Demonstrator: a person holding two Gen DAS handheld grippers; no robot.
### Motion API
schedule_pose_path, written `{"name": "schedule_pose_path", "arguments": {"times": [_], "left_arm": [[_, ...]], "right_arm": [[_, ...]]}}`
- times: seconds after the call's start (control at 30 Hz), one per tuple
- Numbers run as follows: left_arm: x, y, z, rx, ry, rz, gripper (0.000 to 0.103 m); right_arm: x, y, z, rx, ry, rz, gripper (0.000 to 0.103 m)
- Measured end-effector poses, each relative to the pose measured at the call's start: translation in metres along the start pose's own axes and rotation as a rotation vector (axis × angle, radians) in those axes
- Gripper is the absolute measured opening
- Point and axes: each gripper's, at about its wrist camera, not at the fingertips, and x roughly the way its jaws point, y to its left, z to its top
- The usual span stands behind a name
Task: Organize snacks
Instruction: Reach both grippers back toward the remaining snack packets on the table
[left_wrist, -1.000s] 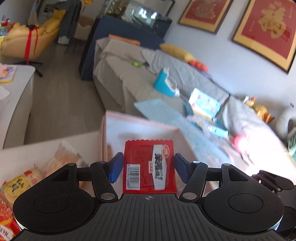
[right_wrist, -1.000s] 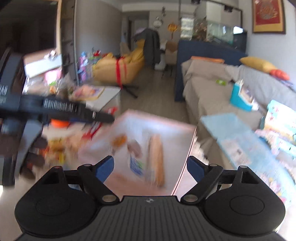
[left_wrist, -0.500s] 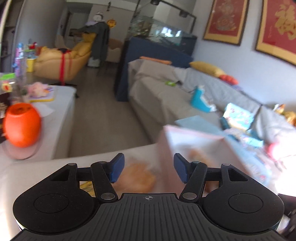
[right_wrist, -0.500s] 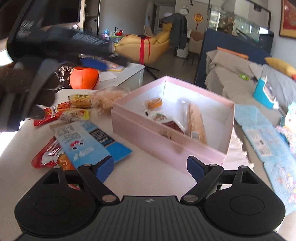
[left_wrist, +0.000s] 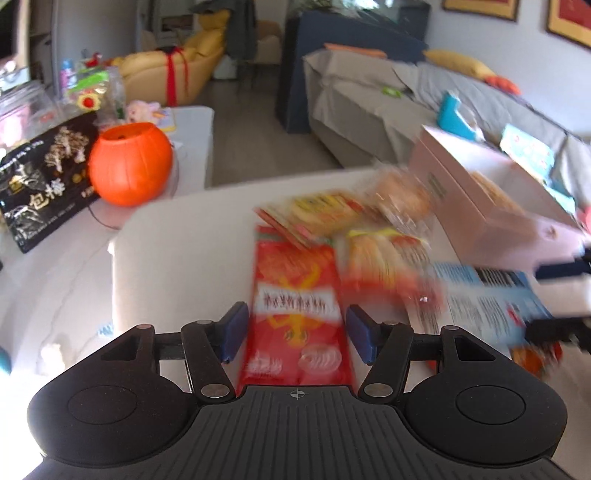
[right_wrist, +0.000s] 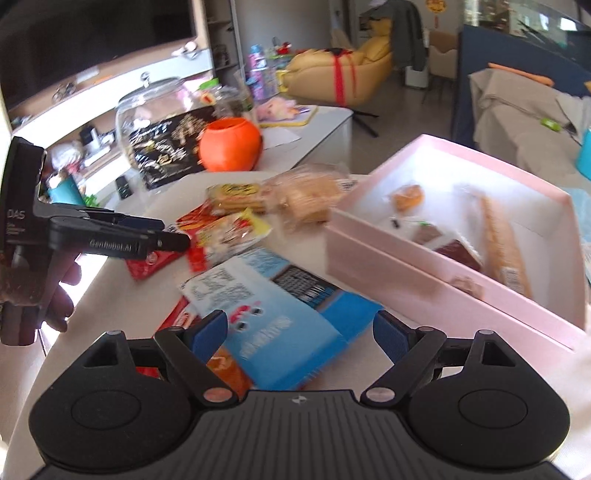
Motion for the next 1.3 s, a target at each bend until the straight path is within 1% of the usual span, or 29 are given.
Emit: {"name": "schedule_pose_path", "arguments": {"times": [0.07,0.1,0.17,0.2,0.27,0.3,0.37,0.4,0.47,0.53,0.6,0.7,0.77,0.8,0.83,0.87,0.93,1.03,1.13,1.2,1.27,1.3], "left_arm": [[-0.005,-0.008,-0.006,0.043,0.01,0.001,0.063],[-0.005,-0.015,-0.007,0.048,0.015,0.005,0.064],[-0.013,-0.017,-0.007,0.014,0.009,0.016,0.064],[-0.018,-0.017,-0.005,-0.006,-0.018,0.011,0.061],[-0.028,-0.017,0.004,-0.033,-0.087,-0.038,0.06],[-0.03,-0.018,0.009,-0.043,-0.105,-0.066,0.06],[-0.03,-0.024,0.02,-0.046,-0.113,-0.107,0.06],[-0.027,-0.028,0.024,-0.036,-0.114,-0.112,0.06],[-0.018,-0.037,0.029,0.003,-0.099,-0.109,0.06],[-0.004,-0.046,0.032,0.029,-0.07,-0.092,0.06],[0.011,-0.052,0.036,0.033,-0.043,-0.079,0.06],[0.034,-0.054,0.04,0.015,-0.006,-0.051,0.06],[0.042,-0.054,0.042,-0.002,-0.016,-0.048,0.06],[0.044,-0.053,0.042,-0.013,-0.024,-0.05,0.053],[0.045,-0.052,0.042,-0.027,-0.027,-0.058,0.036],[0.044,-0.052,0.041,-0.041,-0.029,-0.063,0.031],[0.038,-0.051,0.035,-0.061,-0.035,-0.07,0.024],[0.021,-0.049,0.019,-0.085,-0.041,-0.081,0.022],[0.001,-0.048,0.0,-0.098,-0.032,-0.086,0.021],[-0.009,-0.047,-0.011,-0.092,-0.011,-0.086,0.021],[-0.018,-0.045,-0.017,-0.095,-0.001,-0.08,0.021],[-0.022,-0.044,-0.017,-0.103,-0.005,-0.074,0.021]], "right_arm": [[0.003,0.006,0.002,-0.028,0.006,-0.001,0.087],[0.004,0.009,0.003,-0.039,0.007,-0.001,0.087],[0.005,0.014,0.006,-0.059,0.003,0.0,0.087],[0.005,0.016,0.008,-0.069,-0.001,0.002,0.087],[0.007,0.019,0.014,-0.088,-0.014,0.008,0.087],[0.011,0.02,0.017,-0.093,-0.019,0.014,0.087],[0.023,0.018,0.024,-0.08,-0.004,0.036,0.087],[0.031,0.016,0.026,-0.067,0.015,0.042,0.087],[0.045,0.012,0.027,-0.03,0.054,0.048,0.091],[0.043,0.006,0.021,0.015,0.051,0.07,0.091],[0.035,0.005,0.012,0.008,0.061,0.092,0.089],[0.015,0.006,-0.007,-0.033,0.053,0.07,0.087],[0.002,0.001,-0.017,-0.028,0.067,0.056,0.085],[-0.004,-0.002,-0.021,-0.02,0.067,0.038,0.084],[-0.009,-0.007,-0.025,-0.01,0.066,0.012,0.084],[-0.013,-0.012,-0.03,0.004,0.066,-0.016,0.084],[-0.019,-0.024,-0.035,0.036,0.07,-0.064,0.085],[-0.027,-0.035,-0.044,0.056,0.069,-0.078,0.087],[-0.03,-0.03,-0.05,-0.007,0.065,-0.114,0.087],[-0.029,-0.024,-0.052,-0.051,0.056,-0.13,0.087],[-0.028,-0.016,-0.051,-0.078,0.041,-0.129,0.087],[-0.027,-0.013,-0.05,-0.082,0.034,-0.114,0.087]]}}
